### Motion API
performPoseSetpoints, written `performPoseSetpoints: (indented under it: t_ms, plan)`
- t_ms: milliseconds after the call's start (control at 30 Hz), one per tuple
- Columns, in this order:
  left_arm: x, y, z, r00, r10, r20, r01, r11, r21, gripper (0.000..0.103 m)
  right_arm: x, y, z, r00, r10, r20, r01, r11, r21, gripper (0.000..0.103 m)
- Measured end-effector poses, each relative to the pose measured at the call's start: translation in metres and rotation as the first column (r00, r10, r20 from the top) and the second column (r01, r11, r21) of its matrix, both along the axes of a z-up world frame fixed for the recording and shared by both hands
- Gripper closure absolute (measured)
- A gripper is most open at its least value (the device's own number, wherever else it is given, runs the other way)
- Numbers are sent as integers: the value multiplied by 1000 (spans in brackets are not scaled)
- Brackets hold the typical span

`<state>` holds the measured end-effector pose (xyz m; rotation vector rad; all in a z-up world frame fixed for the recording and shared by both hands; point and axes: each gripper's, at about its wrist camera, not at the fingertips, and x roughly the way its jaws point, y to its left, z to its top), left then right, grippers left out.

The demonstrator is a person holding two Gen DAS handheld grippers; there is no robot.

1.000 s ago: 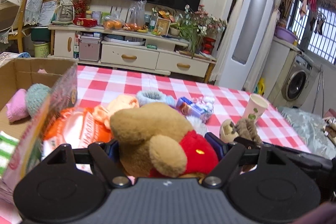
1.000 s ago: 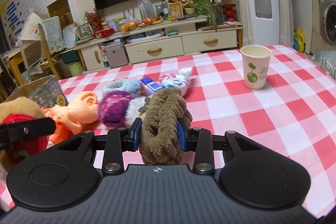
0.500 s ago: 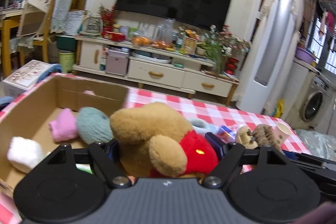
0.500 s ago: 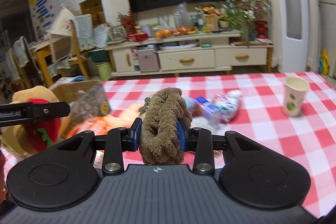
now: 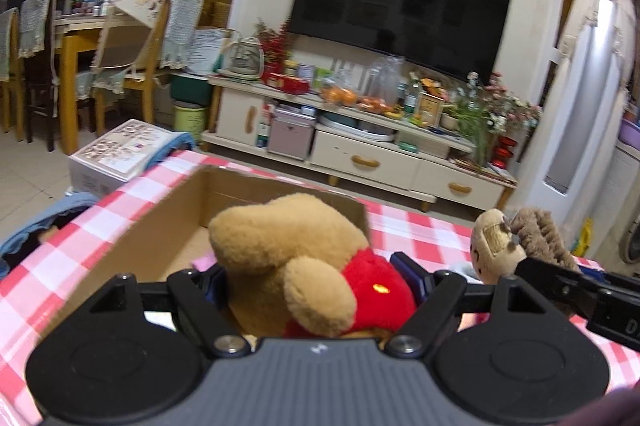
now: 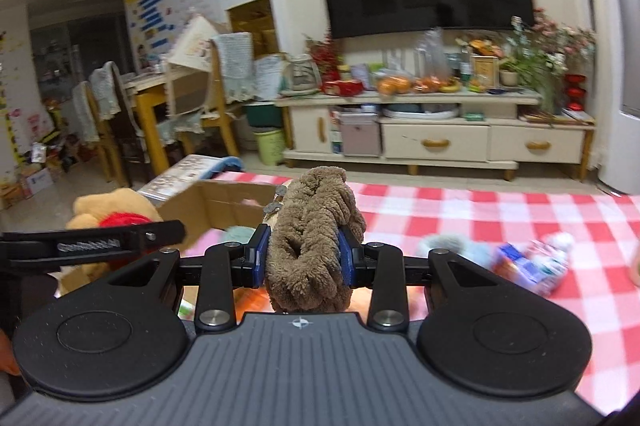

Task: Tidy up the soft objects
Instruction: 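Carry the brown ring and teddy bear into the cardboard box and open both tools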

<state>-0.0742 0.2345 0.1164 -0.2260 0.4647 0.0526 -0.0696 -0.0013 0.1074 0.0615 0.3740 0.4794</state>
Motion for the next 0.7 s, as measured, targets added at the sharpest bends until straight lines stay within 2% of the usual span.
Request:
performPoseSetpoints:
  t_ms: [300,700]
  plan:
    - [25,38,-9,995,94,-37,-94,996,5,24,25,57,-8,990,141,-11,-141,990,-13,60]
    - [39,56,-23,987,130,-91,-130,991,9,23,38,87,-23,976,207,-69,-210,977,-41,58]
